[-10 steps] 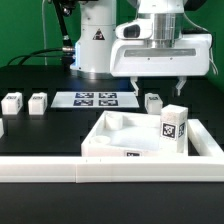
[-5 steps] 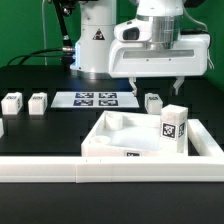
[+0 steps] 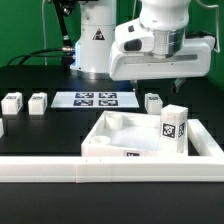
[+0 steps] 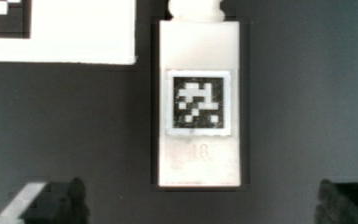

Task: Assemble square table

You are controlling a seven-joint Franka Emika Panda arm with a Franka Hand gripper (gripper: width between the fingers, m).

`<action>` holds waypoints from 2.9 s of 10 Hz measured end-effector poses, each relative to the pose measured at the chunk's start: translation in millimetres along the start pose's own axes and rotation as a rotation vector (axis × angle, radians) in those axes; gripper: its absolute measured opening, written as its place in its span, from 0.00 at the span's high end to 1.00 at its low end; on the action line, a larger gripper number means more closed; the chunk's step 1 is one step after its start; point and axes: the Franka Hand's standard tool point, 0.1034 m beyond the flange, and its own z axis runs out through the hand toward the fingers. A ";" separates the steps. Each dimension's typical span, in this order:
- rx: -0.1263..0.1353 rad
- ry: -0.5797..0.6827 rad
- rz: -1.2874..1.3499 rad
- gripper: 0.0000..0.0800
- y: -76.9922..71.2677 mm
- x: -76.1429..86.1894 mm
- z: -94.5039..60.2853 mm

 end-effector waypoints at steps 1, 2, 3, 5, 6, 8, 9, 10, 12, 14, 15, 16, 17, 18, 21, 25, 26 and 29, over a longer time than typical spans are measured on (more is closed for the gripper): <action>0.002 -0.075 0.004 0.19 0.4 -2.6 1.8; 0.003 -0.147 0.002 0.19 1.1 -4.6 5.9; 0.007 -0.187 -0.002 0.19 2.8 -4.0 8.0; 0.024 -0.333 0.008 0.19 9.1 -8.1 14.4; 0.018 -0.389 0.028 0.19 7.9 -8.8 15.8; 0.021 -0.475 0.037 0.19 11.6 -10.5 20.0; 0.020 -0.471 0.040 0.19 11.1 -9.4 21.6; 0.023 -0.467 0.038 0.19 7.4 -9.7 23.8; 0.024 -0.436 0.030 0.19 2.4 -5.8 29.5; 0.022 -0.413 0.022 0.19 2.3 -2.5 30.9; 0.022 -0.413 0.023 0.19 3.0 -2.4 31.0; 0.023 -0.413 0.024 0.19 3.4 -2.3 31.1; 0.022 -0.411 0.024 0.19 2.7 -2.3 32.0; 0.021 -0.414 0.020 0.19 -0.2 -4.6 35.6; 0.014 -0.422 0.021 0.19 0.1 -6.9 43.0; 0.008 -0.417 0.047 0.64 1.9 -6.0 45.0; 0.009 -0.417 0.048 0.64 2.4 -5.8 44.9; 0.010 -0.417 0.050 0.64 3.5 -5.6 44.7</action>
Offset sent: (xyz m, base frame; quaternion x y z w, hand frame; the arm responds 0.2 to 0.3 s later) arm -0.0020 0.0063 -0.0061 0.0753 -0.1975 -0.0356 0.9768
